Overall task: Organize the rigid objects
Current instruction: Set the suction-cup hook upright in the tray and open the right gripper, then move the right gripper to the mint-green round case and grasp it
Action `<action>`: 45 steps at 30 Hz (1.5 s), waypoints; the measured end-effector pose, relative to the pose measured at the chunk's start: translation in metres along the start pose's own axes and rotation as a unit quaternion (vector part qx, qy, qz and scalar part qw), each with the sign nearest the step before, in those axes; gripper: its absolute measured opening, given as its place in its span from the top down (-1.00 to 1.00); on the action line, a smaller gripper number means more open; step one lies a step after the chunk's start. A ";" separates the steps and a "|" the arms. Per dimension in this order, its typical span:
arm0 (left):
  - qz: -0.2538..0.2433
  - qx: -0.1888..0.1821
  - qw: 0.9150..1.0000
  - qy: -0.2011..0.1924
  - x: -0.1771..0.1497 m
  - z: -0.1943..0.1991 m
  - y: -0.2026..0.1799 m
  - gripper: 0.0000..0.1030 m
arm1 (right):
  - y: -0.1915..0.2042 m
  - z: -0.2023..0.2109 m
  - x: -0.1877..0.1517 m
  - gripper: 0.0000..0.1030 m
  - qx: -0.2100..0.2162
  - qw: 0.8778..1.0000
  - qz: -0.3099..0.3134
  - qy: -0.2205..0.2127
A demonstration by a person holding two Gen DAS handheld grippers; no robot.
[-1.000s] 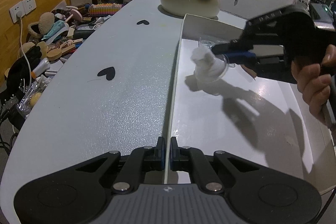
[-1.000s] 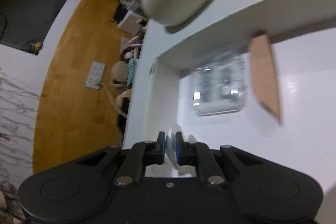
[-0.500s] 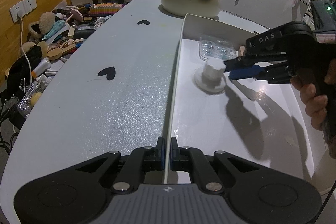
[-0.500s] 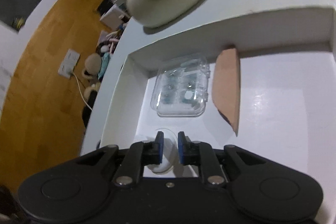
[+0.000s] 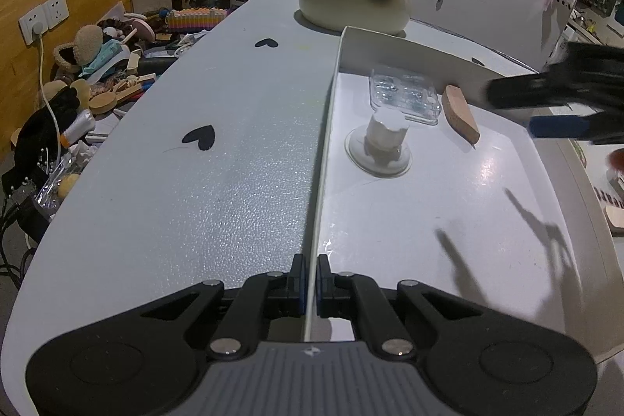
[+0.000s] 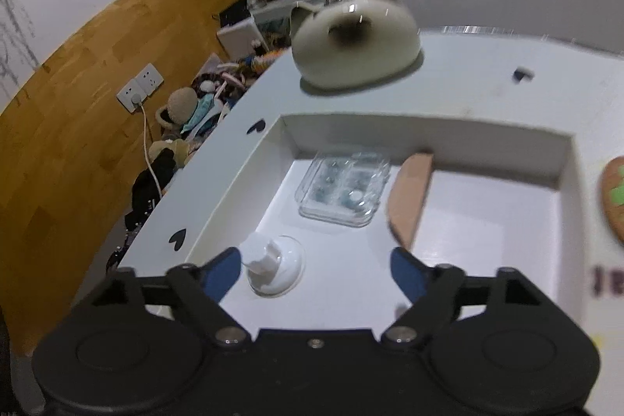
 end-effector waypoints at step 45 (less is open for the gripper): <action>-0.027 0.016 0.997 -0.065 -0.019 0.003 -0.011 0.89 | -0.298 0.156 -0.144 -0.33 -0.373 0.903 -0.144 -0.158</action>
Point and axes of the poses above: each gripper's, at about its wrist camera, not at the fingertips, and z roughly against the way its jaws point, y to its left, x to its top, the point moved 1 cm from there along -z, roughly the way its jaws point, and after that the axes turned 3 degrees about z, right-handed, at the moved point
